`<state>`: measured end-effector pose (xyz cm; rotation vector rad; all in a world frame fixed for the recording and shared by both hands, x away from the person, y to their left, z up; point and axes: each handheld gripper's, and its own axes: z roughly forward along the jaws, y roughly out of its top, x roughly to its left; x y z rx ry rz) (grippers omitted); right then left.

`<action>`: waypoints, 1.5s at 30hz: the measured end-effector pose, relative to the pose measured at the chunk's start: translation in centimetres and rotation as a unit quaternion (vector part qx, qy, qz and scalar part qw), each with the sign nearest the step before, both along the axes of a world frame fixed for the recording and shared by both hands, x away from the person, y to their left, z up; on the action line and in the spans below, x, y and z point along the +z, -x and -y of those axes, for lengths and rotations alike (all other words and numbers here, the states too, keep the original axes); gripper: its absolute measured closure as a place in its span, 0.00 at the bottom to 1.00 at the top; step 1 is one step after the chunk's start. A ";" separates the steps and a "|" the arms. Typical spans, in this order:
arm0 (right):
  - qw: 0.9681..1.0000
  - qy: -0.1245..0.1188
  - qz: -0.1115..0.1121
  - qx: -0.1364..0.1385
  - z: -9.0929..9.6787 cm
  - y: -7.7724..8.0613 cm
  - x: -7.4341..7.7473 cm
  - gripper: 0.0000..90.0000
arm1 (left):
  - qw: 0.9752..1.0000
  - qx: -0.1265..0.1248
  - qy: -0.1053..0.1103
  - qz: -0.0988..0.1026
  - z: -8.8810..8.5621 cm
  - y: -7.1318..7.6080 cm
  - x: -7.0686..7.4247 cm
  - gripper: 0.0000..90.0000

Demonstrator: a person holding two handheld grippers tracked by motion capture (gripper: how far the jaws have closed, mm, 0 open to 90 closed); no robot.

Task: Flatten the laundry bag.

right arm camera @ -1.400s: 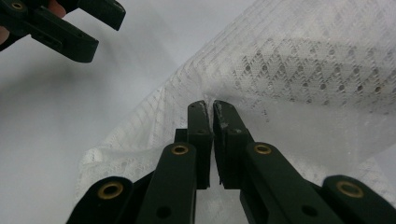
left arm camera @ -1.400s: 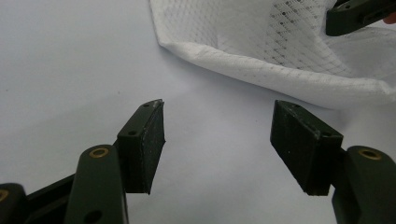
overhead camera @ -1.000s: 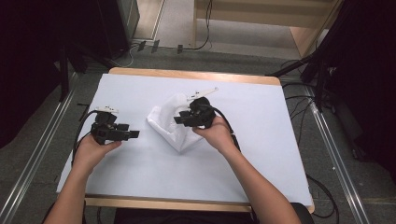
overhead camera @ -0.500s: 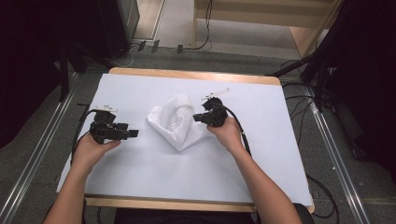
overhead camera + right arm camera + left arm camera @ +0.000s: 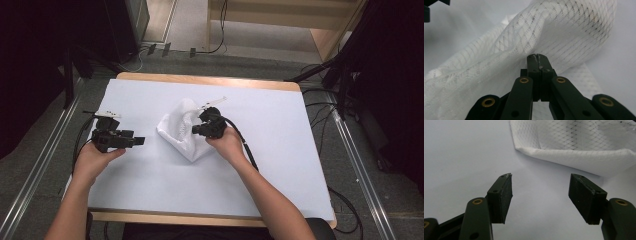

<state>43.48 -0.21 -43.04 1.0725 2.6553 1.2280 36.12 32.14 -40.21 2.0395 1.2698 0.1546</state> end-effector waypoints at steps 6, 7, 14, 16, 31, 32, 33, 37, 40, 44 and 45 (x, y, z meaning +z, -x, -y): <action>1.000 -0.010 -0.001 0.020 -2.6 0.5 0.0 1.00 | 1.000 0.004 0.003 0.002 -0.4 0.0 0.1 0.40; 1.000 -0.012 0.000 0.024 -3.0 0.7 0.0 1.00 | 1.000 0.006 0.004 0.003 -0.5 0.1 0.2 0.40; 0.998 -0.012 -0.006 0.059 -5.2 2.0 -0.3 1.00 | 1.000 0.020 0.012 0.012 -1.3 0.2 0.6 0.40; 0.998 -0.012 -0.009 0.066 -5.7 2.4 -0.4 1.00 | 1.000 0.021 0.013 0.014 -1.5 0.3 0.7 0.40; 0.999 -0.004 0.004 0.047 -2.2 1.3 0.7 0.97 | 1.000 0.029 0.008 0.009 -1.8 0.1 0.2 0.40; 0.999 -0.002 0.003 0.041 -1.7 1.0 0.6 0.96 | 1.000 0.029 0.009 0.009 -1.8 0.1 0.2 0.40; 0.999 -0.002 0.002 0.035 -1.2 0.7 0.6 0.96 | 1.000 0.029 0.008 0.008 -1.8 0.1 0.2 0.40; 1.000 -0.001 0.004 0.018 0.3 -0.3 0.3 0.94 | 0.999 0.030 0.008 0.010 -1.5 0.1 0.0 0.41; 1.000 -0.003 0.004 0.007 1.0 -1.4 -0.2 0.92 | 1.000 0.028 0.007 0.007 -1.3 0.0 -0.1 0.41; 1.000 0.005 0.000 -0.004 1.3 -2.8 -1.2 0.87 | 1.000 0.026 0.006 0.004 -0.9 0.0 -0.5 0.42; 1.000 0.008 0.000 -0.008 1.2 -3.2 -1.4 0.86 | 1.000 0.025 0.006 0.004 -0.8 -0.1 -0.6 0.42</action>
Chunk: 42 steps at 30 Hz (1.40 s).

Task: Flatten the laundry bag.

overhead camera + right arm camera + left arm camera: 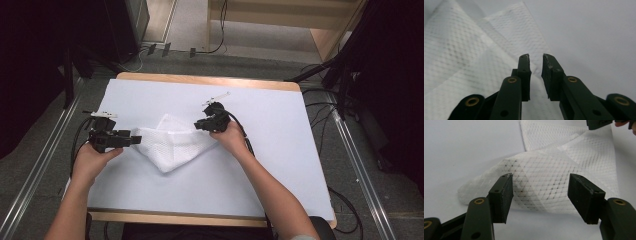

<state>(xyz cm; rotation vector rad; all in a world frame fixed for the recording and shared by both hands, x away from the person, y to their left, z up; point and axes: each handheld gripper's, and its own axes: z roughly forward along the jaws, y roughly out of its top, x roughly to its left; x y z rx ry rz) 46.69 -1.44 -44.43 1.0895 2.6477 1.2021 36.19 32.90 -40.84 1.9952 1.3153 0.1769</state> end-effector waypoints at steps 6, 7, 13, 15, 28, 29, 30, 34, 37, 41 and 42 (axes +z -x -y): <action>1.000 0.013 0.010 -0.008 -0.5 -1.6 -0.9 0.80 | 1.000 -0.003 -0.007 -0.007 0.5 -0.4 -0.7 0.43; 1.000 0.017 0.014 -0.005 -0.7 -1.8 -1.0 0.79 | 1.000 0.001 -0.008 -0.007 0.6 -0.5 -0.9 0.43; 0.999 0.031 0.015 0.000 -1.9 -2.2 -1.7 0.78 | 1.000 0.007 -0.010 -0.018 0.7 -1.3 -2.0 0.43; 0.999 0.033 0.010 0.001 -2.1 -2.1 -1.9 0.79 | 1.000 0.009 -0.011 -0.018 0.9 -1.5 -2.2 0.43; 0.998 0.050 0.030 -0.008 -2.4 -1.6 -2.0 0.96 | 1.000 -0.005 -0.030 -0.004 2.0 -1.6 -4.2 0.67; 0.998 0.048 0.028 -0.007 -2.3 -1.6 -2.0 0.98 | 0.999 -0.002 -0.034 -0.002 2.2 -1.6 -4.2 0.71; 0.999 0.047 0.027 -0.006 -2.3 -1.6 -2.0 1.00 | 0.999 -0.005 -0.034 -0.004 2.2 -1.6 -4.2 0.75; 0.998 0.054 0.028 -0.006 -2.6 -1.5 -1.9 1.00 | 0.999 -0.009 -0.043 -0.004 2.5 -1.6 -4.2 0.89; 0.998 0.055 0.024 -0.007 -2.6 -1.5 -1.8 1.00 | 0.999 -0.013 -0.049 -0.011 2.6 -1.7 -4.0 0.92; 0.999 0.048 0.011 -0.012 -2.3 -1.7 -1.8 1.00 | 0.999 -0.007 -0.034 -0.005 2.3 -1.6 -3.7 0.92; 0.999 0.047 0.008 -0.013 -2.2 -1.8 -1.8 1.00 | 1.000 -0.006 -0.027 -0.002 2.1 -1.6 -3.5 0.92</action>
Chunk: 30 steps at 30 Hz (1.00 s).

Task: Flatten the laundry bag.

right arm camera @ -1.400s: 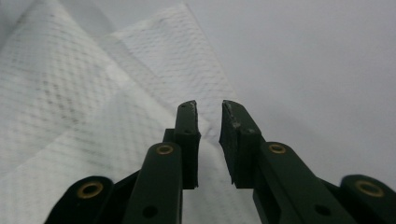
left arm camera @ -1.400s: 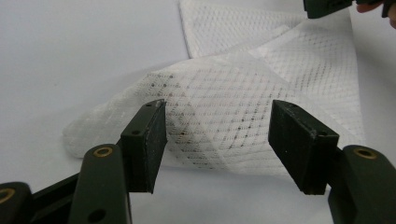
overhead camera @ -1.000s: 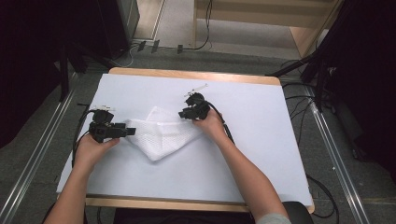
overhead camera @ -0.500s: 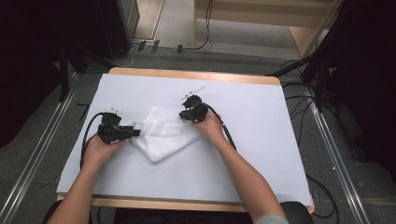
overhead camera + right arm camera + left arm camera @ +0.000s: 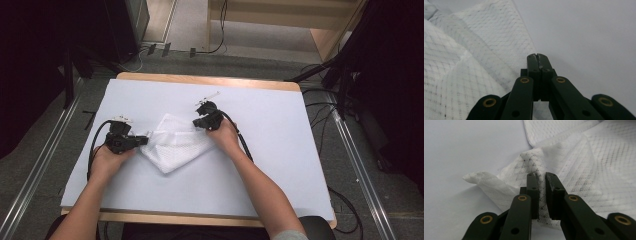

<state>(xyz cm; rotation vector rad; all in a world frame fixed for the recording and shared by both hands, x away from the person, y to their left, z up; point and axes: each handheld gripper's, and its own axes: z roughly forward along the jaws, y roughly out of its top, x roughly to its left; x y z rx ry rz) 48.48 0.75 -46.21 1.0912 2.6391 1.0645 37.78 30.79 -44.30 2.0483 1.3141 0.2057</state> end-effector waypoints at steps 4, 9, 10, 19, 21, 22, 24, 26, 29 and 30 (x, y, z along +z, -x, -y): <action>1.000 -0.006 -0.003 -0.011 0.9 -0.3 0.2 1.00 | 1.000 0.006 0.013 0.016 -0.2 0.2 0.7 0.92; 0.999 -0.013 -0.007 -0.034 2.4 -0.8 0.7 1.00 | 0.999 0.008 0.022 0.035 -0.1 0.4 1.4 0.92; 0.999 -0.014 -0.010 -0.036 2.7 -0.8 0.7 1.00 | 0.999 0.007 0.024 0.037 -0.1 0.4 1.5 0.92; 0.997 -0.017 -0.010 -0.074 5.9 -1.1 1.0 1.00 | 0.998 0.008 0.031 0.057 0.1 0.7 2.2 0.92; 0.997 -0.015 -0.009 -0.079 6.6 -1.1 1.0 1.00 | 0.998 0.007 0.032 0.061 0.2 0.7 2.3 0.92; 0.996 -0.015 -0.010 -0.084 6.9 -1.0 1.1 1.00 | 0.997 0.007 0.034 0.063 0.3 0.7 2.5 0.92; 0.996 -0.016 -0.010 -0.092 7.6 -1.0 1.0 1.00 | 0.997 0.006 0.033 0.069 0.3 0.8 2.6 0.92; 0.994 -0.018 -0.011 -0.103 8.4 -1.0 1.0 1.00 | 0.997 0.004 0.034 0.071 0.5 0.8 2.7 0.92; 0.993 -0.021 -0.013 -0.113 9.6 -0.8 1.1 1.00 | 0.997 0.002 0.029 0.074 0.8 0.8 2.8 0.92; 0.993 -0.022 -0.011 -0.117 10.0 -0.7 1.1 1.00 | 0.997 0.001 0.030 0.075 0.8 0.7 2.8 0.92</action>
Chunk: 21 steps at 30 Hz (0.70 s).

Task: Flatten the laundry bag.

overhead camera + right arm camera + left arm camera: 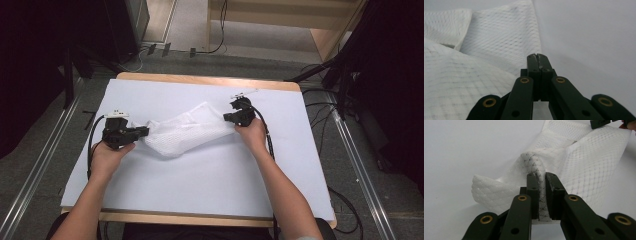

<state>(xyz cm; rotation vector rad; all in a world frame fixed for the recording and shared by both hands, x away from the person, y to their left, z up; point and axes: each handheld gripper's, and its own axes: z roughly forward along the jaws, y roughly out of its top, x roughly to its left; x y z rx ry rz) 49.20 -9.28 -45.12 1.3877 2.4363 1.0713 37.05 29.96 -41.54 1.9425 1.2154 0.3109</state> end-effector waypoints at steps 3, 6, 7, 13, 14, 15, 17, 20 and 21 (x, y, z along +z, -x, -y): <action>1.000 -0.003 0.001 -0.008 1.1 0.3 0.0 1.00 | 1.000 -0.003 -0.001 0.000 0.3 -0.1 0.0 0.92; 1.000 -0.002 0.002 -0.016 2.1 0.8 -0.1 1.00 | 1.000 0.000 -0.006 0.002 0.4 -0.1 0.0 0.92; 1.000 -0.001 0.004 -0.018 2.5 0.9 -0.1 1.00 | 1.000 0.001 -0.008 0.002 0.4 -0.1 0.0 0.92; 0.999 0.002 0.000 -0.032 4.3 2.0 -0.2 1.00 | 1.000 -0.010 0.007 -0.010 0.5 -0.3 -0.2 0.92; 1.000 0.007 0.003 -0.030 4.6 2.3 -0.1 1.00 | 1.000 -0.014 0.012 -0.012 0.5 -0.2 -0.2 0.92; 1.000 0.009 0.005 -0.029 4.9 2.6 -0.1 1.00 | 0.999 -0.020 0.018 -0.017 0.5 -0.2 -0.3 0.92; 0.999 0.009 0.006 -0.031 5.6 3.1 -0.1 1.00 | 0.999 -0.026 0.016 -0.024 0.7 0.1 -0.4 0.91; 1.000 0.009 -0.001 -0.028 6.1 3.6 -0.7 1.00 | 0.998 -0.042 0.021 -0.043 0.9 0.4 -0.5 0.89; 1.000 0.009 -0.005 -0.028 6.3 3.7 -0.9 1.00 | 0.997 -0.046 0.021 -0.050 0.9 0.6 -0.6 0.88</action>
